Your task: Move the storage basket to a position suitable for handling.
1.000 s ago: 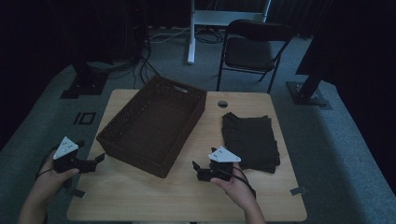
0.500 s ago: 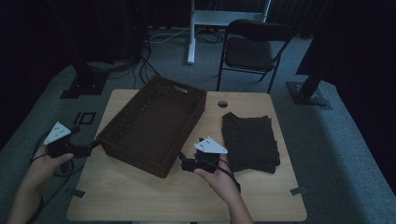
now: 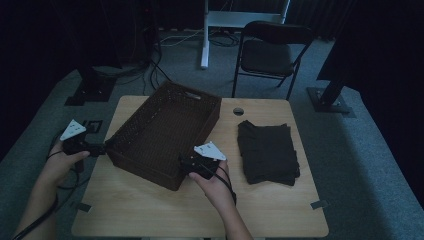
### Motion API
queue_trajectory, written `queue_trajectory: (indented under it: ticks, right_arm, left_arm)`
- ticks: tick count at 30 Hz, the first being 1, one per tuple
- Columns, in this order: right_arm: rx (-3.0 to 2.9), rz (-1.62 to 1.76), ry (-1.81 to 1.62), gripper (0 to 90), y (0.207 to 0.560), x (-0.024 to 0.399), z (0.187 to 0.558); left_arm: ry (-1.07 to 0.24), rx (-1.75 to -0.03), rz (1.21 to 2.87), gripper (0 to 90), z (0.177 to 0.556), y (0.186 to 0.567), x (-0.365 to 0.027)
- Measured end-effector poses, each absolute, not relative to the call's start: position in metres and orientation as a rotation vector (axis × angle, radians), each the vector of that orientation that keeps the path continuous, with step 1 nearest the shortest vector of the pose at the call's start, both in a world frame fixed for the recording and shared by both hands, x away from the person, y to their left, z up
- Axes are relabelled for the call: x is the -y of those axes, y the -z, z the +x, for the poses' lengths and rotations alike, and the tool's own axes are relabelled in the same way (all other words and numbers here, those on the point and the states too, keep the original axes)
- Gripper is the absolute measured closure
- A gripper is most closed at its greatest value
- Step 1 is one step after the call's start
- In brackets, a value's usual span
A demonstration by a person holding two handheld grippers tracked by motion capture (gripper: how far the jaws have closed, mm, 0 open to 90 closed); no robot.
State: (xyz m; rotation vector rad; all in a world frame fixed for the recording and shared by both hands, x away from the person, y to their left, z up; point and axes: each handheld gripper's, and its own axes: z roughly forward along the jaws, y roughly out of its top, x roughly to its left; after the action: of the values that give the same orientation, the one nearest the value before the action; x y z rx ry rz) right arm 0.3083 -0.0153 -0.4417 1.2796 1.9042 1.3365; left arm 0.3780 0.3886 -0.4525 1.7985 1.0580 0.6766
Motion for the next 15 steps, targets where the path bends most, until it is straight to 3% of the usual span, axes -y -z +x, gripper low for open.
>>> queue_trajectory:
  ticks: [9,10,15]
  right_arm:
    - [-1.819,1.442,-1.353,17.9,0.456,-0.007,0.316]
    - [-1.827,1.479,-1.347,20.3,0.46,-0.01,0.316]
    - [-1.855,1.496,-1.324,20.6,0.467,-0.015,0.316]
  left_arm:
    - [-0.675,-1.065,1.839,0.8,0.391,0.466,-0.376]
    - [-0.677,-1.066,1.834,12.5,0.391,0.466,-0.375]
    - [-0.658,-1.085,1.86,15.5,0.392,0.467,-0.374]
